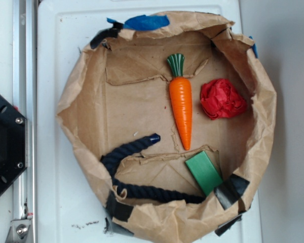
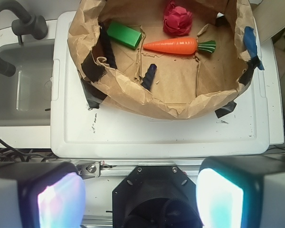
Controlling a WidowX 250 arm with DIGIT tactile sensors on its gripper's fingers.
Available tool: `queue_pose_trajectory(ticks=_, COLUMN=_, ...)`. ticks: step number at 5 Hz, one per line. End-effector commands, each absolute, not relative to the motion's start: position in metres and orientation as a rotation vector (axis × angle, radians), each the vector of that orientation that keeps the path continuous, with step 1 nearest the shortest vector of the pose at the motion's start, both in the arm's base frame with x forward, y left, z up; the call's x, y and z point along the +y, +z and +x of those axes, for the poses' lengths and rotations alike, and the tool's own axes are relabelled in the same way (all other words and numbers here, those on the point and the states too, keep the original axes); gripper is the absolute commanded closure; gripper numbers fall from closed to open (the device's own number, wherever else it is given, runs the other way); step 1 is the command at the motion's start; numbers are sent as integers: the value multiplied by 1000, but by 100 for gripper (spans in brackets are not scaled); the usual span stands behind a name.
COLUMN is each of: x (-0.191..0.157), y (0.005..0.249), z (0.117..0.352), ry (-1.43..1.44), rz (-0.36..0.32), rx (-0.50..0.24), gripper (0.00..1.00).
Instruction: Grab the blue rope.
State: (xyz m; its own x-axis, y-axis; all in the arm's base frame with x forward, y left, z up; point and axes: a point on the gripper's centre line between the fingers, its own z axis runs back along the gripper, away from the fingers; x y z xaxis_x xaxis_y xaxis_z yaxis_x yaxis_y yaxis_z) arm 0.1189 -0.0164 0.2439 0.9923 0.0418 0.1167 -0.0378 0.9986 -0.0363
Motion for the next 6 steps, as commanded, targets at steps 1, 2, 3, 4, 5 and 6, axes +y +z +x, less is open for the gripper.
queue_pose_trajectory(ticks=1, x=-16, y=244, z=119, ry=40, rz=-34, rx=-118, gripper=0)
queue_pose_trajectory(ticks=2, x=-20, y=244, z=162, ry=70, rz=-14, rx=-178, gripper=0)
queue_pose_trajectory(ticks=3, x=-20, y=241, z=198, ry=101, rz=-6, rx=-196, gripper=0)
queue_pose_trajectory(ticks=4, x=-22, y=228, z=219, ry=95, rz=30, rx=-213, gripper=0)
queue_pose_trajectory(ticks=5, x=-28, y=205, z=221, ry=35, rz=44, rx=-207, gripper=0)
queue_pose_trajectory(ticks=6, x=-9, y=168, z=240, ry=-7, rz=-5, rx=-173, gripper=0)
